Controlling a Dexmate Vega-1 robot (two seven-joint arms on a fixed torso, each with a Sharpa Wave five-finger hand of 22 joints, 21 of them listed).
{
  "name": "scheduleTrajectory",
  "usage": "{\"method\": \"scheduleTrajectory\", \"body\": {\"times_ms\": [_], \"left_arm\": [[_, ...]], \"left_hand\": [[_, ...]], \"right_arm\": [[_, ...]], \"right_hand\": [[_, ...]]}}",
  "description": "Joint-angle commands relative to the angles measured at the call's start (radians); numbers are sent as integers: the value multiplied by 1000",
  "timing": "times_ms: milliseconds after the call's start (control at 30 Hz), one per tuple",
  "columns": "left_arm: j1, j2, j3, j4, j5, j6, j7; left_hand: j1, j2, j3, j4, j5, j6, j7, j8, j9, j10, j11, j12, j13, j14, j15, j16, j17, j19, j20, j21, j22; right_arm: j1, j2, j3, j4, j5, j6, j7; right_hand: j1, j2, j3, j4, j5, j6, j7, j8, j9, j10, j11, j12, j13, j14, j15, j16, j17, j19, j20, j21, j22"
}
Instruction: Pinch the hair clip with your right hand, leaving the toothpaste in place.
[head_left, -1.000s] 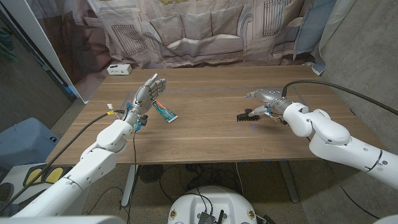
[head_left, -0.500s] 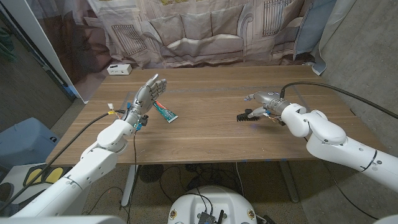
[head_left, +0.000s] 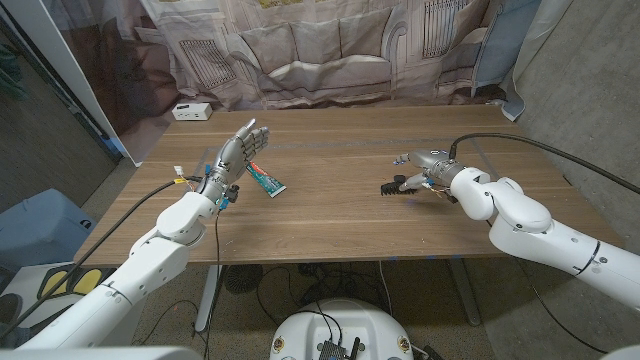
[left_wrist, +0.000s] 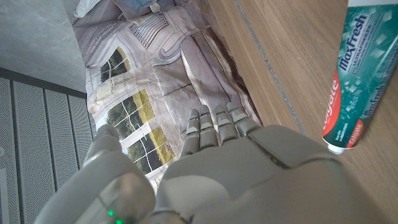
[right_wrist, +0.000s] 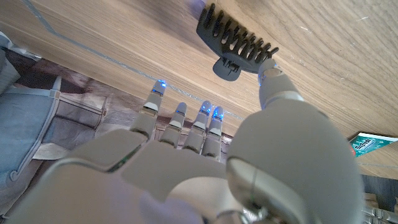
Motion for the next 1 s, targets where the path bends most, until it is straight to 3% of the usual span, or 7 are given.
{"method": "scheduleTrajectory", "body": {"times_ms": [33,333,1000], "left_arm": [[3,0,0,0,-1,0,0],[1,-2,2,9,-5,-2,-7],[4,9,2,11,-11,6,-17]], "left_hand": [[10,0,8,2,-4,9,3,-2,5,10,7,-3,5,11,0,-1,2,8,-4,-3,5],[11,1,8,2,-4,10,6,-2,5,14,9,-3,5,12,1,-1,2,7,-4,-3,4],[11,1,8,2,-4,15,7,-1,5,16,11,-3,5,14,2,-1,2,6,-3,-4,4]], "right_arm": [[27,7,-20,12,5,-15,46],[50,16,-36,14,4,-39,82],[94,36,-74,54,6,-53,112]], "right_hand": [[5,3,5,8,8,16,1,5,2,17,3,5,2,11,-3,6,2,13,-2,0,2],[-6,10,-2,16,6,42,-5,7,1,43,0,5,2,66,-13,27,5,47,-6,8,4],[-4,17,-6,17,5,70,-17,10,1,66,-13,4,2,72,-13,27,7,60,0,5,4]]}}
